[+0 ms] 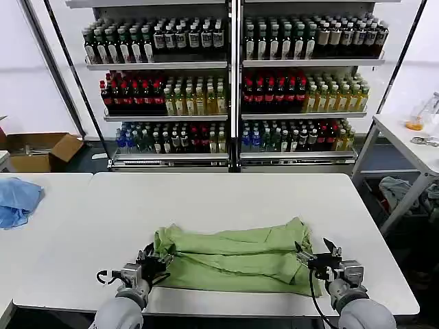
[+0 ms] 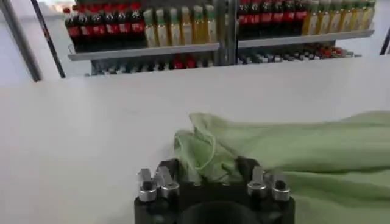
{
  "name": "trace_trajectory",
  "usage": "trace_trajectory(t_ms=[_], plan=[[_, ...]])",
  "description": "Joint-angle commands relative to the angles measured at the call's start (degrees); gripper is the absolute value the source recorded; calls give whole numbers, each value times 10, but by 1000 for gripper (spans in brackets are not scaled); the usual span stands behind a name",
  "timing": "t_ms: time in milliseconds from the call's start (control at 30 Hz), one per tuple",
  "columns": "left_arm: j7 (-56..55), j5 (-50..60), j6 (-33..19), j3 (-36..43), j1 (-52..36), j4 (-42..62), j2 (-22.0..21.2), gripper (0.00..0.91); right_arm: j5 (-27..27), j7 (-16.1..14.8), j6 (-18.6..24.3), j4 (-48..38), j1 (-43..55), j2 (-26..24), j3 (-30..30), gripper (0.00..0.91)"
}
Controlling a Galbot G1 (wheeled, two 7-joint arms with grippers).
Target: Fold and organize the clothes.
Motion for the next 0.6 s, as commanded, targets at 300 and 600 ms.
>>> trace_trajectory(t_ms=[300,600], plan=[[9,-24,-6,-20,17,-2,-15,20,1,5,4,6,-2,-4,7,907],[27,-59,-11,-192,51,-5,70,20,11,7,9,9,-1,-17,20,907]])
